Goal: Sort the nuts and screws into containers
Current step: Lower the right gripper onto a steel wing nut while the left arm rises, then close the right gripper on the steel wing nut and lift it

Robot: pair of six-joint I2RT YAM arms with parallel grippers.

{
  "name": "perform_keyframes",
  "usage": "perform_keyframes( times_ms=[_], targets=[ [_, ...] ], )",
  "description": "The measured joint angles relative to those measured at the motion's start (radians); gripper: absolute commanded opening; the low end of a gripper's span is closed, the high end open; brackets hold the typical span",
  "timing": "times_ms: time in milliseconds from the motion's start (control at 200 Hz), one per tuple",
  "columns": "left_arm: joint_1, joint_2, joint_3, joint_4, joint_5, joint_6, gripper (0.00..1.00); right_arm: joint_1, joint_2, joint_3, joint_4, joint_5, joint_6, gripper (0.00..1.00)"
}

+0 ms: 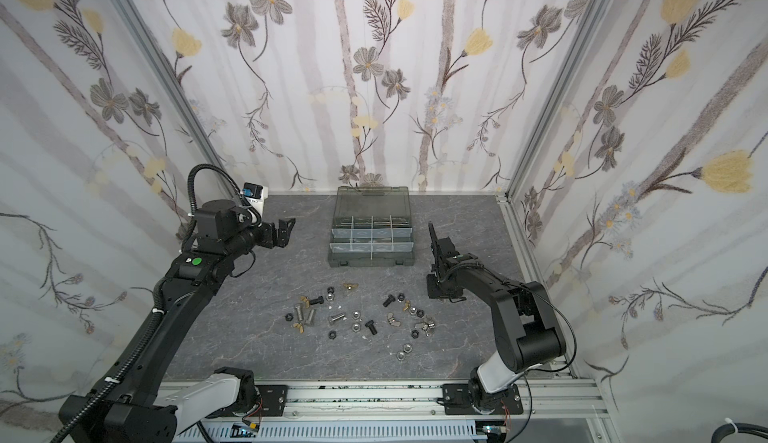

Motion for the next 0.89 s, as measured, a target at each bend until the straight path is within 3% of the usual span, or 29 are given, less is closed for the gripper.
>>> perform_keyframes(
  times_ms=[245,455,754,894],
  targets=[
    [-0.004,0.0,0.001,-0.017,0.014,0.006,1.0,0.0,0.035,-0.01,0.024,0.017,-0.018,0.37],
    [-0.014,-0.028,0.001,-0.066,0.095,0.034,1.0,-0.001,0.052,-0.005,0.056,0.028,-0.026,0.23],
    [-0.023,-0.219,-0.068,-0.175,0.125,0.018,1.0,0.002,0.04,-0.006,0.058,0.029,-0.025,0.15],
    [-0.072,-0.341,-0.113,-0.204,0.122,-0.032,1.0,0.01,0.019,0.034,-0.014,0.002,-0.018,0.13]
  ],
)
